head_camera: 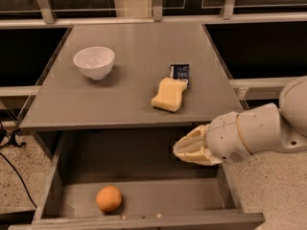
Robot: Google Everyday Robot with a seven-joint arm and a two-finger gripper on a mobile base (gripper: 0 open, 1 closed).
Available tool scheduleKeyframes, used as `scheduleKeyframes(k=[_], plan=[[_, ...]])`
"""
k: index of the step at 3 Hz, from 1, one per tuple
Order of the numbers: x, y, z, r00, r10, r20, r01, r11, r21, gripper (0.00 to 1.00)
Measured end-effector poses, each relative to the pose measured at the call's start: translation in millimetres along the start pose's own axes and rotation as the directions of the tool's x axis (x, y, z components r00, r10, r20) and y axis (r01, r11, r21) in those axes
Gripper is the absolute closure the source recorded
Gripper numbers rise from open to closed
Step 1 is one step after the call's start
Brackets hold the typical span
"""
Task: Pick orange from top drawer and place on counter
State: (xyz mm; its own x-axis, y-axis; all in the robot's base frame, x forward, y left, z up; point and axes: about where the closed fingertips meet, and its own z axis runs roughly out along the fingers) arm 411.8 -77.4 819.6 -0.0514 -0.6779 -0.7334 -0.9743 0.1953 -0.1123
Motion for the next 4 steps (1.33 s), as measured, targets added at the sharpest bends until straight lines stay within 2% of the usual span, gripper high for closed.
scheduleKeyframes(k=[1,2,3,4], plan=[[-1,5,31,1.0,-0.01,0.028,0.011,0.9997,-0.023,1.0],[-1,6,49,0.999,-0.015,0.042,0.017,0.9991,-0.04,1.0],[1,12,78,0.999,-0.032,0.031,0.034,0.9955,-0.088,1.0],[1,12,78,0.999,-0.032,0.031,0.034,0.9955,-0.088,1.0]])
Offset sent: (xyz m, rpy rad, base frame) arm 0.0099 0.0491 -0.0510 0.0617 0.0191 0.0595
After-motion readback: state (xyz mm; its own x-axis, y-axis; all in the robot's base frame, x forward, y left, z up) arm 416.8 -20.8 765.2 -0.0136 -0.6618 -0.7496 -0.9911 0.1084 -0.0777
